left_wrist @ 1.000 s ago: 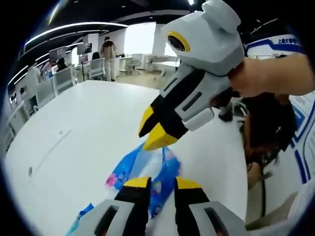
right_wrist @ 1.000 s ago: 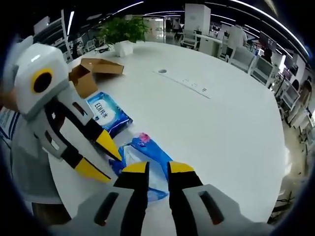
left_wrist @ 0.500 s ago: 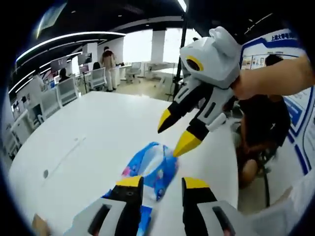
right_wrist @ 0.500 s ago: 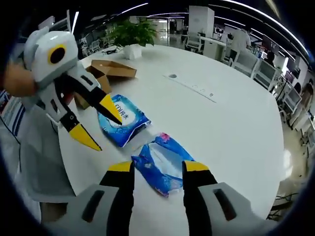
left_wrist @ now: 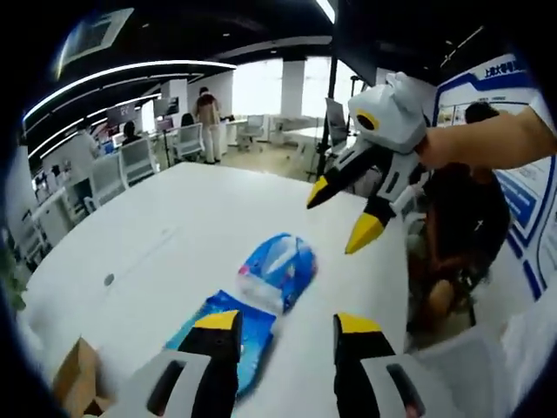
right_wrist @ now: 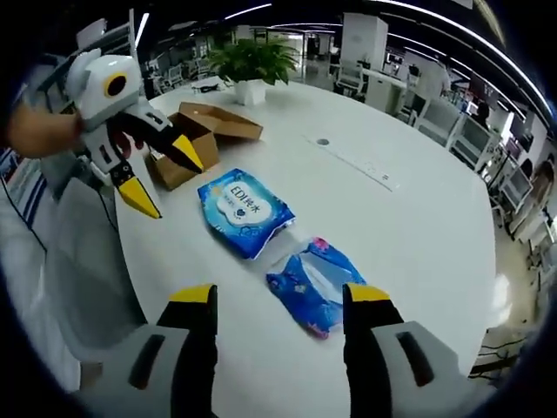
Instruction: Operate the shoe box by opening the lid, removing the specified soft item, and placing it in the target area until the item is outside and the box remains undamaged.
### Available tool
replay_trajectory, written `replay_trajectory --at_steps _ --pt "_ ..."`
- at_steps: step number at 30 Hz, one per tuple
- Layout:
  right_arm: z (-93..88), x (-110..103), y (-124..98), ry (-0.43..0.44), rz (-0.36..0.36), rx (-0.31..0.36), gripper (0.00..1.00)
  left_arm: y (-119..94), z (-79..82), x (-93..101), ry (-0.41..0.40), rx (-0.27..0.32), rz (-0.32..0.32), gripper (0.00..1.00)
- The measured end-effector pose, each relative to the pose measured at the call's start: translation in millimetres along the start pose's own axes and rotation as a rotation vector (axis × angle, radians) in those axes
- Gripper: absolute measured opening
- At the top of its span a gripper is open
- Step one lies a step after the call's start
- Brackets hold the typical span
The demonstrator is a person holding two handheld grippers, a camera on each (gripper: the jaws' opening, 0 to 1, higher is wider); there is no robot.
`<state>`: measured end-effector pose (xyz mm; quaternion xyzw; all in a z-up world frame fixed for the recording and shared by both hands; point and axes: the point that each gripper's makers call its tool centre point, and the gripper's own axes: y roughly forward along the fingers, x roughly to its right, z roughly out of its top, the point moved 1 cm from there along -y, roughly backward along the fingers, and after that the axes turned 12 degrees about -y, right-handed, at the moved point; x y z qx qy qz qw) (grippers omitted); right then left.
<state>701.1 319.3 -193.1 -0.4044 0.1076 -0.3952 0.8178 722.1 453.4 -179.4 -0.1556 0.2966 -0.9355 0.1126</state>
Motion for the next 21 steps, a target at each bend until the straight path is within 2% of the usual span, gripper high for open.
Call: replay_trajectory --at_steps 8,10,13,15,21 --pt "33.6 -23.9 5.8 -0.042 0.011 0.017 0.53 -51.5 -15.9 -17.2 -0.031 0.04 0.044 0.42" --pt "45.0 -36.1 7.8 -0.053 0.018 0.02 0.52 -65.0 -21.5 -24.5 -0.04 0.048 0.056 0.42" --pt "63.7 -49.8 16.7 -0.068 0.028 0.024 0.52 -83.8 -30.1 -30.5 -0.055 0.057 0.073 0.42" --pt "76.5 -59.6 21.8 -0.081 0.033 0.027 0.51 -97.0 -38.1 -41.4 -0.066 0.063 0.086 0.42" --pt "108.2 -76.8 40.4 -0.103 0.044 0.038 0.5 -131.2 -56.5 -61.0 -0.082 0.073 0.109 0.42"
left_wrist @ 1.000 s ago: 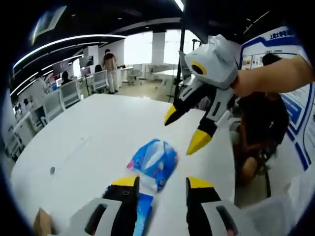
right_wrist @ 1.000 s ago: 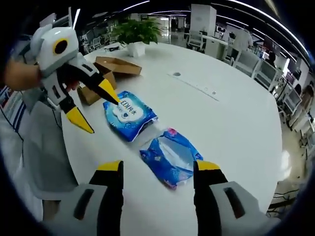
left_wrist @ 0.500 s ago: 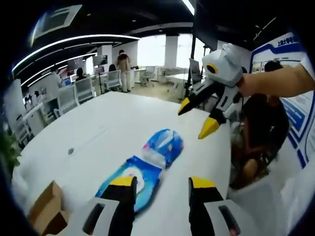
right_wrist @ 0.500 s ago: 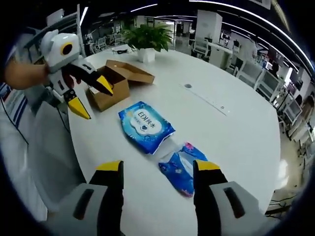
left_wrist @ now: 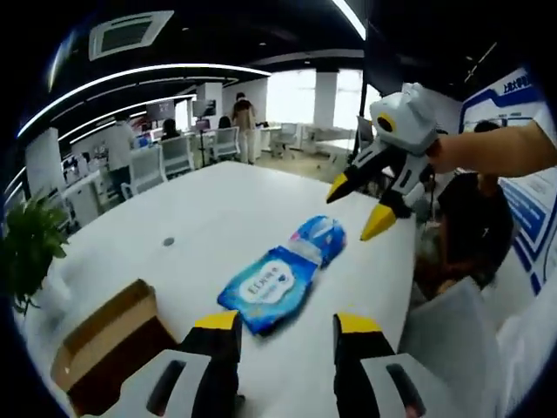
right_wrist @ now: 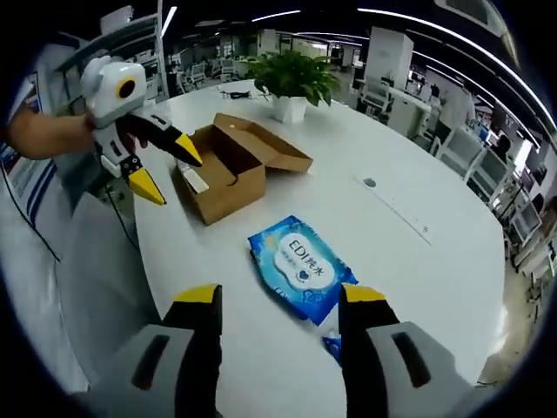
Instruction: Operate the shoe box by opening the lid, removing the specified soft item, and placing it in the target area until the item is outside and the box remains undamaged.
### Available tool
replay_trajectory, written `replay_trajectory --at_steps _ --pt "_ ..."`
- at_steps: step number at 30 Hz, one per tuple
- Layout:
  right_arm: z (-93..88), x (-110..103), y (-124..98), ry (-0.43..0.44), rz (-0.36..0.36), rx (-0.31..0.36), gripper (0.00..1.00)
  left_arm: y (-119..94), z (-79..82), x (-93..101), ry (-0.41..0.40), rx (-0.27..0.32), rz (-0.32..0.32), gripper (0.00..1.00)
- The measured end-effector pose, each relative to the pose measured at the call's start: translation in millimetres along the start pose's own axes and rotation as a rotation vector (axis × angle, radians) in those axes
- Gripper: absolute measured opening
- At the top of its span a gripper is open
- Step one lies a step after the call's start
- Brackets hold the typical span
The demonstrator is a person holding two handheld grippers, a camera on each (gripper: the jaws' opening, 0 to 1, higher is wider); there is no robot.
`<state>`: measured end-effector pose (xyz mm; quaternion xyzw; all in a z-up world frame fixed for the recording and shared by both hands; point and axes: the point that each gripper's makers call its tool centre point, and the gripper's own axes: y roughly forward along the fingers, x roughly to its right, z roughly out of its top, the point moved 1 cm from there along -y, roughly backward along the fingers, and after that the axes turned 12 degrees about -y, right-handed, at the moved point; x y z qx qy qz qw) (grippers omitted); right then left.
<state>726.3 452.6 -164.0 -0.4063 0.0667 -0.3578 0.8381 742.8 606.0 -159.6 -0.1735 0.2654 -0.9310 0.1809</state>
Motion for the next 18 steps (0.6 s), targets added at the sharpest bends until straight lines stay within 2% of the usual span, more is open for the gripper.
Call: replay_trajectory --at_steps 9,18 --pt "46.9 -22.8 27.8 -0.031 0.007 -0.002 0.5 -39.7 -10.5 -35.8 -0.01 0.025 0.018 0.42" --pt "80.0 -39.6 52.0 -0.058 0.017 -0.008 0.49 -69.2 -22.8 -66.0 -0.02 0.041 0.033 0.42"
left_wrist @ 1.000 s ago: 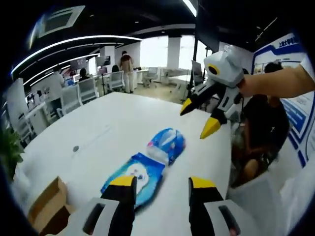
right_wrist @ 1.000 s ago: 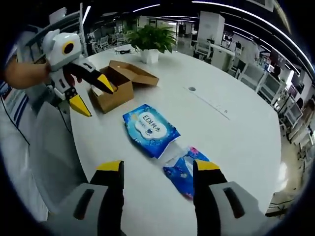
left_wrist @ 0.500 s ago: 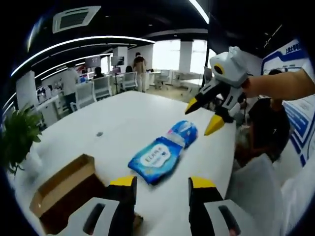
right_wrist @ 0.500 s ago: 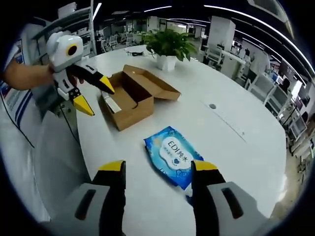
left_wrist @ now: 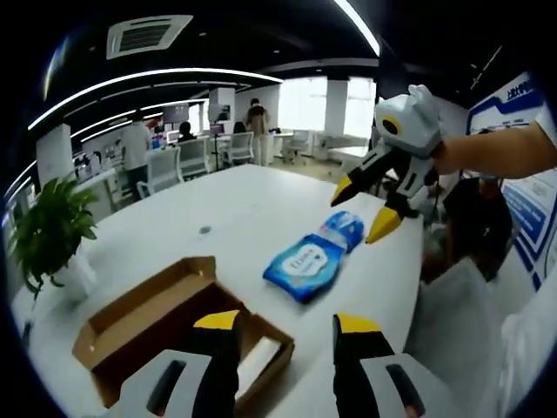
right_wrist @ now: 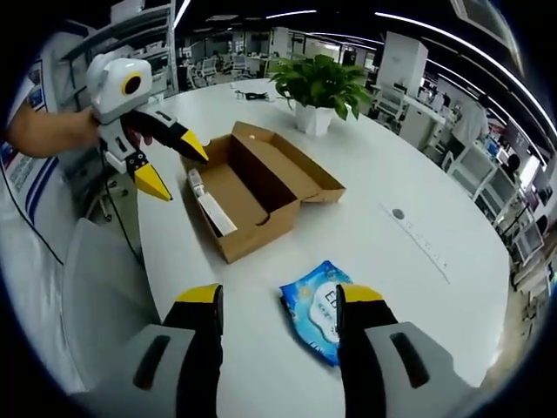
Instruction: Operate the shoe box by opening the lid, removing the specified soft item, and placing it in the target area until the item is outside and the box remains undamaged.
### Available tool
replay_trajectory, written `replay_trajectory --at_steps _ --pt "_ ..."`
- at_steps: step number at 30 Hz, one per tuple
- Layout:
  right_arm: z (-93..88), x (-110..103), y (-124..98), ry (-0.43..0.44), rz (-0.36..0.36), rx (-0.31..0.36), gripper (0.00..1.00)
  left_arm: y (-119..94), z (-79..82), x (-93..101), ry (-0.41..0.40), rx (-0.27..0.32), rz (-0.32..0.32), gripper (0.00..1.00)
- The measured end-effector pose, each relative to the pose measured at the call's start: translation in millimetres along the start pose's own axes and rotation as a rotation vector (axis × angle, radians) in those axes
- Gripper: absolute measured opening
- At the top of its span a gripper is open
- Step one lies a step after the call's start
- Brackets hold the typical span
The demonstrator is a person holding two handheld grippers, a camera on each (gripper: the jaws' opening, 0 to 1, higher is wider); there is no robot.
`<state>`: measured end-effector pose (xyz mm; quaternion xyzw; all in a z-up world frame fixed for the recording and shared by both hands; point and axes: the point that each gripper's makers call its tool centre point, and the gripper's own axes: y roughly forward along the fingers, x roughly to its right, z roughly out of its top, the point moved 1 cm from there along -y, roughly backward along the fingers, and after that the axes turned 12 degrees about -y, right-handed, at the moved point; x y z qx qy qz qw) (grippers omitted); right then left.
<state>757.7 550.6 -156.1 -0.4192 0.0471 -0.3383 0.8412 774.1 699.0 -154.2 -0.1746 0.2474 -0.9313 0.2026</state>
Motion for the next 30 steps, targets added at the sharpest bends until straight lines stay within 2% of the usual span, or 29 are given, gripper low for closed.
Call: replay_trajectory --at_steps 15,21,30 --pt "51.5 -15.4 54.0 -0.053 0.073 0.005 0.45 -29.8 -22.7 -47.1 -0.041 -0.007 0.023 0.42" --pt "61.5 -14.6 71.3 -0.064 0.099 -0.006 0.43 -33.9 -28.7 -60.3 -0.058 -0.003 0.019 0.42" --pt "72.6 -25.0 99.2 -0.116 0.171 -0.04 0.41 -38.8 -40.4 -83.2 -0.101 0.0 0.017 0.42"
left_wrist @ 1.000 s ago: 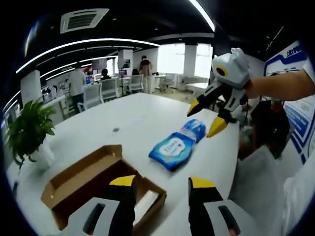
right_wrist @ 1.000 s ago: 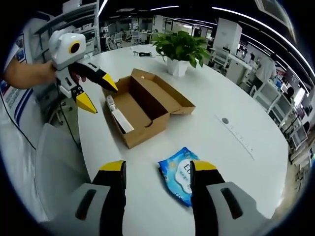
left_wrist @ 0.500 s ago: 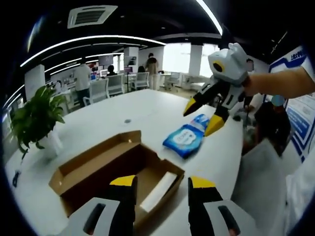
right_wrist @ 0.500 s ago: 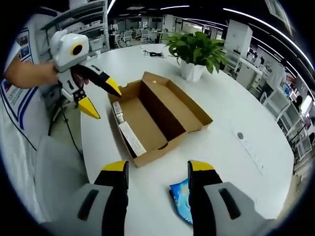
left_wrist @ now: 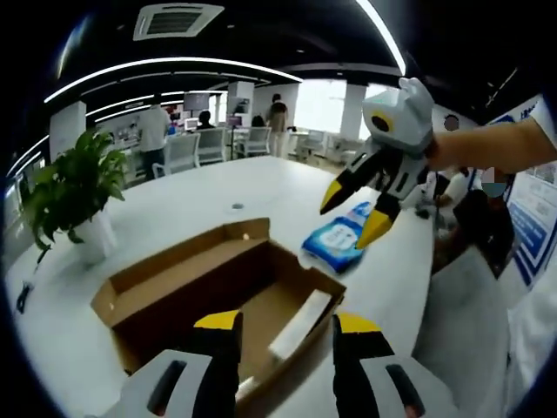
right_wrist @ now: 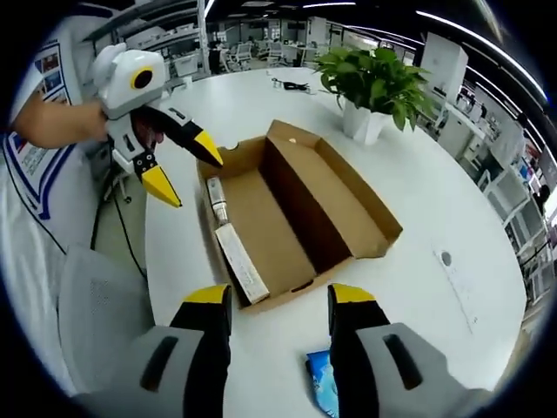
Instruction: Operate the shoe box by opening the lid, removing the specified soft item, and placing it in the target area until the item is outside and the box remains undamaged.
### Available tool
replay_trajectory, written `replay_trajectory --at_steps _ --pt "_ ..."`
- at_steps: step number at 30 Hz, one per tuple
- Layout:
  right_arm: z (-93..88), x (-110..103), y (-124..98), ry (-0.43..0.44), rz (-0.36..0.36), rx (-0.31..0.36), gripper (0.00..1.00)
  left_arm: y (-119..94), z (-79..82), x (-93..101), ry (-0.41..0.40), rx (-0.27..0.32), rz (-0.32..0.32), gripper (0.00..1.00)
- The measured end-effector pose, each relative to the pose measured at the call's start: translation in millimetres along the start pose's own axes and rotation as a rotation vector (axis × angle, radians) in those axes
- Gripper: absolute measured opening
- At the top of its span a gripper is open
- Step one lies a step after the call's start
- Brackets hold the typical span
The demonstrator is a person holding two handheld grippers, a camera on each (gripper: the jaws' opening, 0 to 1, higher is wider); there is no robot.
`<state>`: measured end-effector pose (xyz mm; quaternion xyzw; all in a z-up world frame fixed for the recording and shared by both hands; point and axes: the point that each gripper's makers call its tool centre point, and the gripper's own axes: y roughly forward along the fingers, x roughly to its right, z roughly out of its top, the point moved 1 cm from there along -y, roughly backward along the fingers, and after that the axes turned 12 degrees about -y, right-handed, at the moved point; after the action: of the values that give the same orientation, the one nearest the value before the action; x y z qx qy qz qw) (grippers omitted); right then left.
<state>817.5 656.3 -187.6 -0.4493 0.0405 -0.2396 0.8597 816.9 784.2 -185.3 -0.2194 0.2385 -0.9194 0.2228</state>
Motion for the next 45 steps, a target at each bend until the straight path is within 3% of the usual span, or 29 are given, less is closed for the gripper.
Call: replay_trajectory --at_steps 12,17,20,33,45 --pt "3.8 -11.1 35.6 -0.139 0.192 -0.061 0.39 -4.6 -9.2 -20.9 -0.057 0.005 0.006 0.42" --pt "6.1 -24.3 48.1 -0.208 0.308 -0.087 0.27 -9.3 -13.6 -25.3 -0.083 0.015 0.009 0.42" --pt "6.2 -30.0 56.7 -0.221 0.372 -0.11 0.26 -9.5 -18.2 -25.7 -0.106 0.015 0.009 0.42" --pt "-6.3 -32.2 73.1 -0.268 0.486 -0.192 0.25 -9.3 -20.1 -33.2 -0.16 0.044 0.008 0.42" --pt "-21.5 -35.5 87.6 -0.316 0.542 -0.262 0.24 -9.5 -21.5 -38.4 -0.204 0.067 0.011 0.42"
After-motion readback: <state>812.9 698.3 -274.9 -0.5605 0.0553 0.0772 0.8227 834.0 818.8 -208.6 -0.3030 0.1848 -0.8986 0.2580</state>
